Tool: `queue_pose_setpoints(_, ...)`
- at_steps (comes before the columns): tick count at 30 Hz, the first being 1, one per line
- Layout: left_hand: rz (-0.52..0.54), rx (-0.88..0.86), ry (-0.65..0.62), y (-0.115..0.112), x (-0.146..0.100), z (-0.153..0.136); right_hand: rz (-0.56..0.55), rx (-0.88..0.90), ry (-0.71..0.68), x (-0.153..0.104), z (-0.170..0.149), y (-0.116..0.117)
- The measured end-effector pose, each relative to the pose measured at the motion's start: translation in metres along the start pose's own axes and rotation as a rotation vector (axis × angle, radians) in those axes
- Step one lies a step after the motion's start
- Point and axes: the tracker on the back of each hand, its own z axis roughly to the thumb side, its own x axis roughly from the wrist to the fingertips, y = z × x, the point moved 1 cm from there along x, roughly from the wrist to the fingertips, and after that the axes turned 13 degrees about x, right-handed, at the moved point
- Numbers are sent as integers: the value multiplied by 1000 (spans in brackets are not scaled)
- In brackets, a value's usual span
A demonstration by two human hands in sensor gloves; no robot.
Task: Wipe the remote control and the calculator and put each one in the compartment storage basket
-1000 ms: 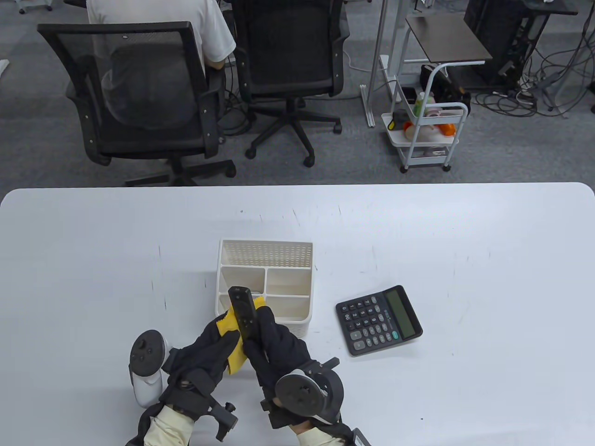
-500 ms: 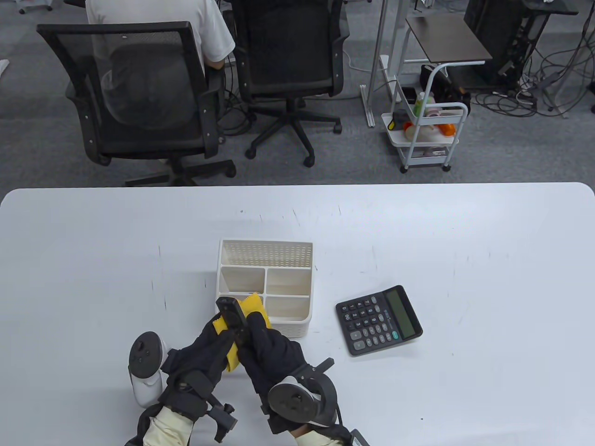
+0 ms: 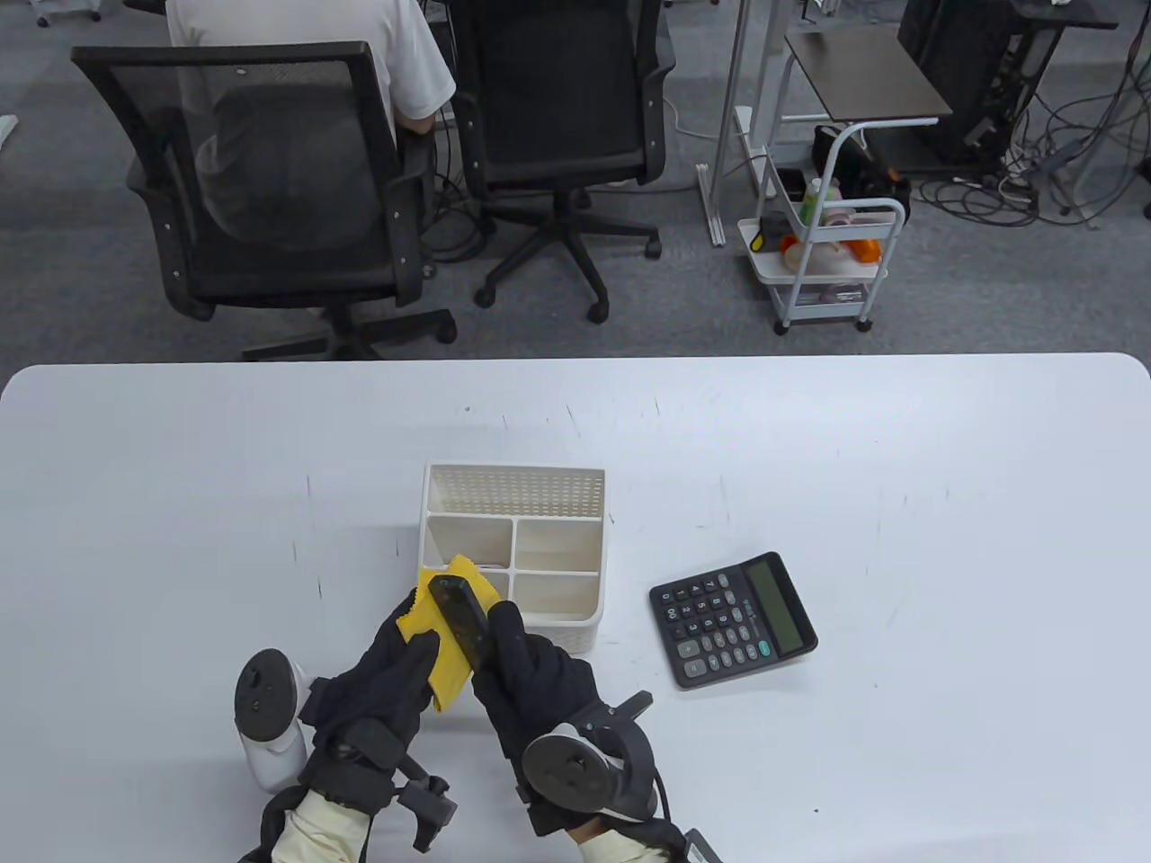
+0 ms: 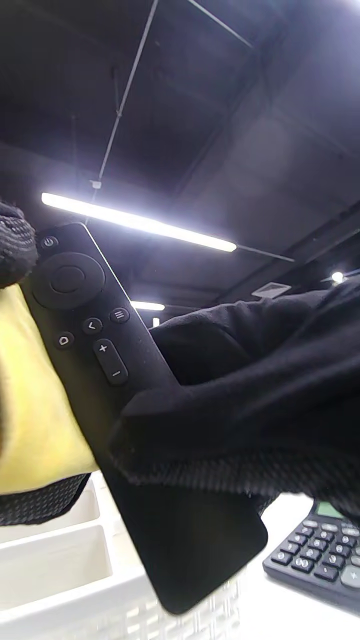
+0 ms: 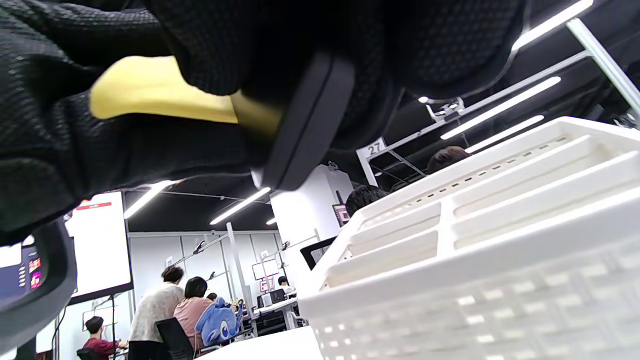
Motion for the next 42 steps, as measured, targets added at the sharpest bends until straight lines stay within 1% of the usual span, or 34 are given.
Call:
queue_pose_setpoints(3, -36, 11, -1, -6, 1, -1, -20, -66, -48, 0, 4, -1)
queue_pose_setpoints(6, -65, 60, -2, -12, 2, -2, -53, -35, -8, 1, 3, -6)
queue_pose_setpoints(9, -56, 41, -21, -12, 1, 2, -68, -19, 21, 1, 0, -9)
queue_pose_setpoints(11, -32, 27, -31, -9, 1, 3, -51, -27, 33, 1, -2, -8)
queue_pose_setpoints(13, 5, 4, -44, -3, -1, 4, -17, -13, 12, 0, -3, -5)
queue_pose_setpoints(15, 33, -24, -52, 2, -1, 3, 17, -38, -25, -2, 1, 0)
queue_pose_setpoints(18, -17, 12, -65, 2, 1, 1, 22, -33, -38, -2, 7, 3)
queue_pose_setpoints(20, -27, 58, -58, -1, 1, 0, 16, -46, -21, -1, 8, 4)
queue_pose_setpoints(22, -36, 62, -50, -3, 2, 0, 6, -70, -4, 0, 7, 2)
queue_pose_setpoints(25, -34, 23, -48, -5, 2, 2, -21, -118, -17, -1, 6, -1)
queue_pose_setpoints(29, -39, -13, -39, -6, 1, 1, -35, -260, -105, -1, 12, -3)
queue_pose_setpoints(30, -36, -24, -36, -6, 0, 1, -32, -272, -110, -2, 13, -3)
queue_pose_setpoints(35, -48, -74, -28, -6, 0, -3, -1, -273, -115, -3, 15, 1)
queue_pose_setpoints(40, -59, -103, -46, -7, 0, -2, 27, -256, -104, -4, 15, 3)
queue_pose_setpoints(42, -59, -125, -51, -7, 0, -2, 34, -204, -77, -3, 14, 2)
